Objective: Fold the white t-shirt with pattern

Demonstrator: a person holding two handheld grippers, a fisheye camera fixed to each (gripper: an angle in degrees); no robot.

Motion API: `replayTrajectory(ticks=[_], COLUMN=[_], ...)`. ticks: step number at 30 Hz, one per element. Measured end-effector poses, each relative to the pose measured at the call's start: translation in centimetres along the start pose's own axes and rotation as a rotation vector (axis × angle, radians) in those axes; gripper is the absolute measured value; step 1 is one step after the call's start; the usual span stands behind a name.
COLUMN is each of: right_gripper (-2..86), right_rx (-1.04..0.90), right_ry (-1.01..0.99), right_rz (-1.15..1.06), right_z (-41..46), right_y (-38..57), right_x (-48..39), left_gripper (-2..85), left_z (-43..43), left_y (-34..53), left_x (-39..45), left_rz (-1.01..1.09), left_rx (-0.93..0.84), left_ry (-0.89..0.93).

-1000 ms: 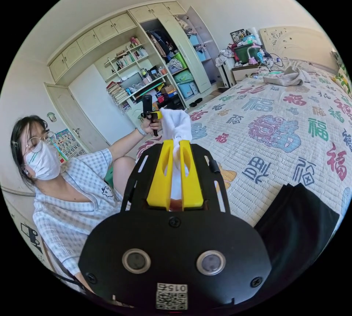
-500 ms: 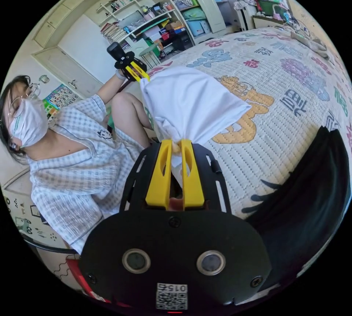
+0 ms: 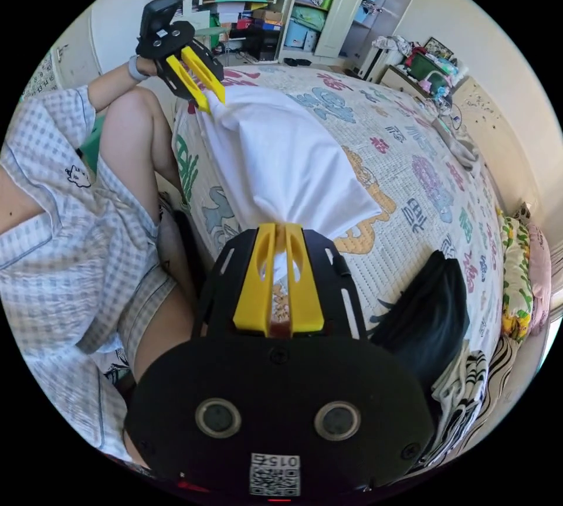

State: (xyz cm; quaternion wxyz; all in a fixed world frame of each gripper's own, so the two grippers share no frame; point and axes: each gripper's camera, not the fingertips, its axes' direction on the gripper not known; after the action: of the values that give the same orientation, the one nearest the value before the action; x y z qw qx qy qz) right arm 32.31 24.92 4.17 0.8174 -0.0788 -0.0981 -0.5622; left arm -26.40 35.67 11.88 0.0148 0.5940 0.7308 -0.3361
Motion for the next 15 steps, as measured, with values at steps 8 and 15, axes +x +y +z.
replayTrajectory(ticks=[8, 15], right_gripper=[1.5, 4.0], right_rx=[-0.076, -0.04], right_ry=[-0.086, -0.176], right_rz=[-0.062, -0.036], right_z=[2.3, 1.4], right_y=[1.5, 1.6], right_x=[-0.5, 2.3], left_gripper=[0.8, 1.8], left_z=[-0.8, 0.5], left_y=[2.3, 1.9], left_x=[1.2, 1.8], left_rz=[-0.023, -0.012], left_rx=[0.001, -0.04], left_ry=[0.04, -0.009])
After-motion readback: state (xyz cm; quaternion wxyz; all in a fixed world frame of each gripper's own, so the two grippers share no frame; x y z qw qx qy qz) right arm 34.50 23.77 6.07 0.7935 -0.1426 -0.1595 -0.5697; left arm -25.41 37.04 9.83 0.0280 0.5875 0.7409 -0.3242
